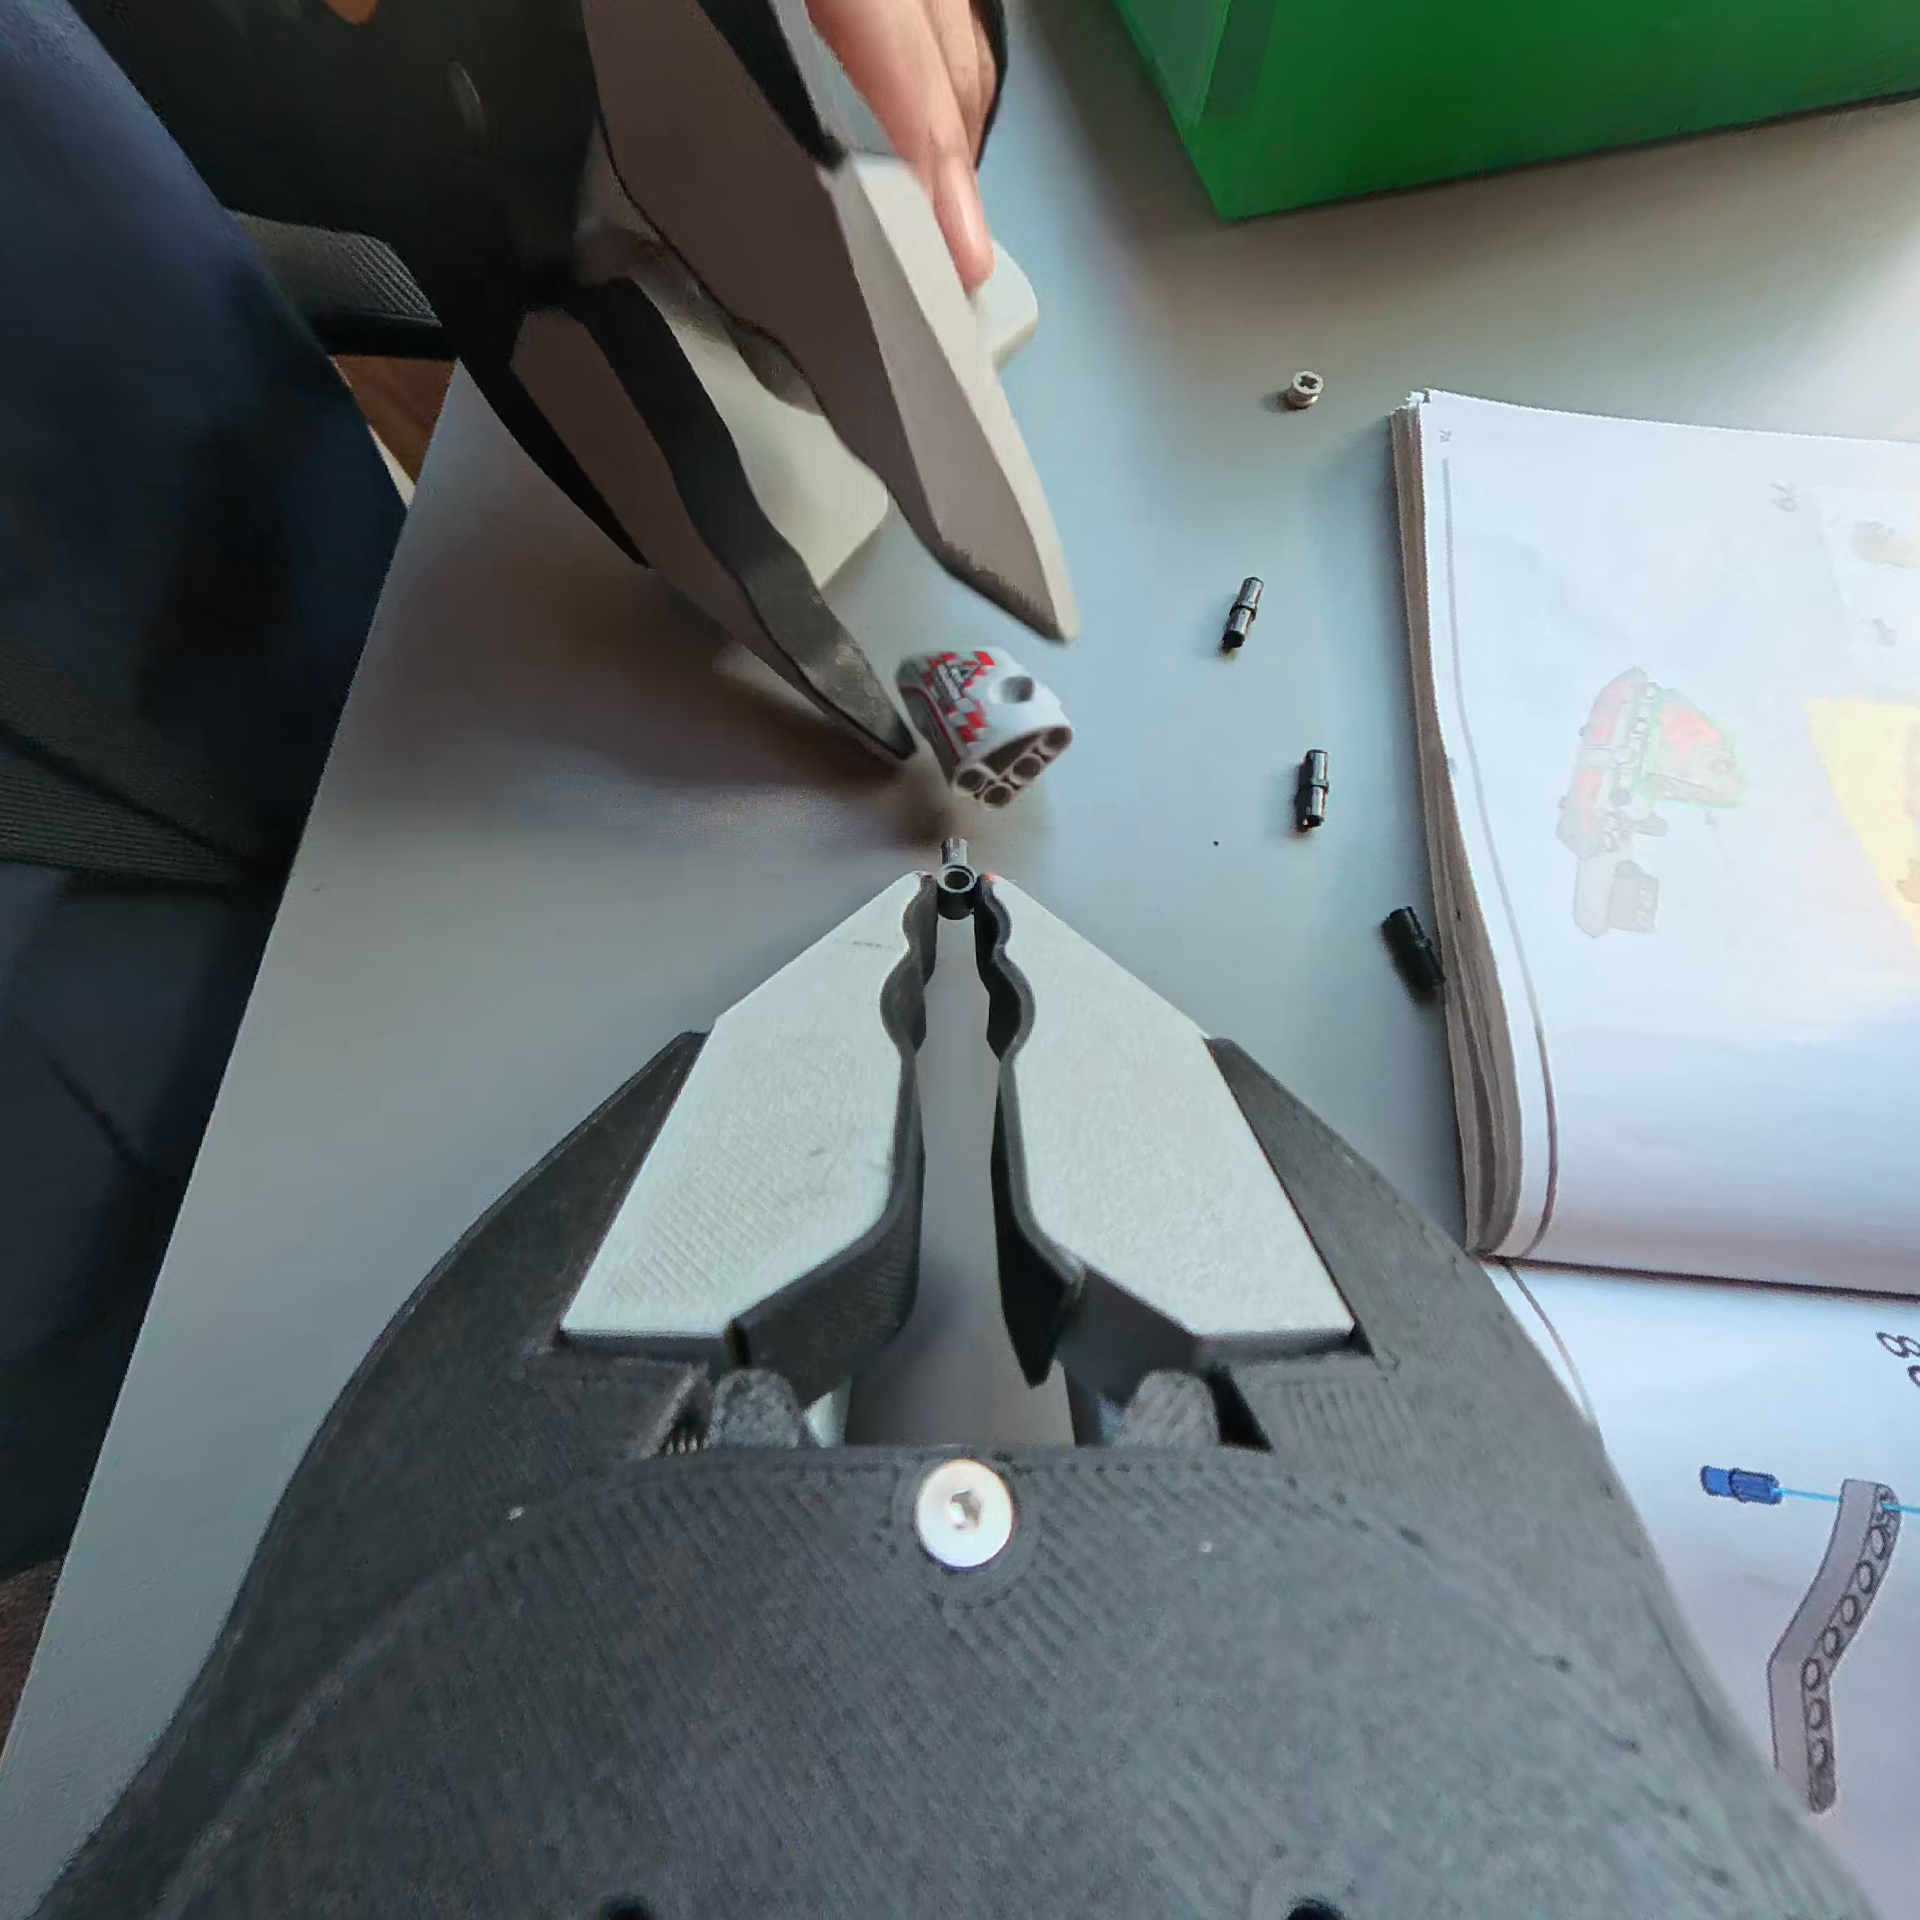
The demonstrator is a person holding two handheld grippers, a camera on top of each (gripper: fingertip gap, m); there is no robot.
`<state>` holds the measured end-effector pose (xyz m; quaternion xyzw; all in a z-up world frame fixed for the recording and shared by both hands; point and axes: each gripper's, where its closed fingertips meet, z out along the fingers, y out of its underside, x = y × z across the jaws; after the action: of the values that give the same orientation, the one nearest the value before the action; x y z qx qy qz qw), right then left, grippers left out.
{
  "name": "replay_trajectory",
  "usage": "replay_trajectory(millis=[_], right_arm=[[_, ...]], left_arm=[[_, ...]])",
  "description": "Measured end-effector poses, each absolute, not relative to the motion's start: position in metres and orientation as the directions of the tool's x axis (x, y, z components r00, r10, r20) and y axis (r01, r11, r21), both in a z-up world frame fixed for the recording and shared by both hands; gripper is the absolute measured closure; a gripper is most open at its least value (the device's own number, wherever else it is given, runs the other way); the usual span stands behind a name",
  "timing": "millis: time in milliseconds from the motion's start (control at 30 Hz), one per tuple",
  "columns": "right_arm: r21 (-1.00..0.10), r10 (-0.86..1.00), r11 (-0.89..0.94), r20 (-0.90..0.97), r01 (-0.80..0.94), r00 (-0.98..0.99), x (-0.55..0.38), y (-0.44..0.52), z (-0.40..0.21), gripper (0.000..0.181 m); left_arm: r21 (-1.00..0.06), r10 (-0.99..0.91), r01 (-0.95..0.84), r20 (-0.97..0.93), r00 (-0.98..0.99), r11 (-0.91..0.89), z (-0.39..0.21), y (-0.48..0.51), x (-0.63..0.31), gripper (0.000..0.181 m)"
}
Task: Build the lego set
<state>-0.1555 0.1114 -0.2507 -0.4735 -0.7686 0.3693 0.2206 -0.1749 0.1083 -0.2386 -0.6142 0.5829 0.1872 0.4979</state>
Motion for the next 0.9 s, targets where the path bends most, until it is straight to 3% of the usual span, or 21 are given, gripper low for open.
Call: replay_trajectory(millis=[100,167,267,400,533,633,900], right_arm=[[-0.769,0.894,0.296,0.014,0.567,-0.448,-0.154,0.114,-0.252,0.178],[-0.765,0.899,0.299,0.025,0.570,-0.438,-0.154,0.117,-0.253,0.178],[-0.769,0.904,0.293,0.030,0.568,-0.426,-0.153,0.121,-0.252,0.178],[-0.799,0.899,0.256,-0.010,0.544,-0.437,-0.154,0.117,-0.245,0.178],[-0.845,0.896,0.064,-0.185,0.531,-0.404,-0.167,0.117,-0.228,0.178],[-0.827,0.898,-0.021,-0.263,0.561,-0.354,-0.174,0.125,-0.229,0.178],[-0.797,0.902,0.060,-0.214,0.601,-0.374,-0.172,0.114,-0.241,0.178]], left_arm=[[-0.431,-0.503,-0.882,-0.815,0.288,0.193,-0.225,0.105,-0.175,0.136],[-0.518,-0.541,-0.843,-0.755,0.370,0.146,-0.222,0.104,-0.178,0.139],[-0.668,-0.667,-0.733,-0.490,0.562,-0.126,-0.236,0.104,-0.193,0.141],[-0.730,-0.737,-0.533,-0.060,0.673,-0.428,-0.246,0.098,-0.194,0.137],[-0.670,-0.716,-0.429,0.224,0.661,-0.606,-0.248,0.094,-0.188,0.133],[-0.650,-0.694,-0.405,0.272,0.666,-0.643,-0.253,0.098,-0.187,0.142],[-0.629,-0.719,-0.480,0.189,0.669,-0.612,-0.256,0.104,-0.184,0.156]])
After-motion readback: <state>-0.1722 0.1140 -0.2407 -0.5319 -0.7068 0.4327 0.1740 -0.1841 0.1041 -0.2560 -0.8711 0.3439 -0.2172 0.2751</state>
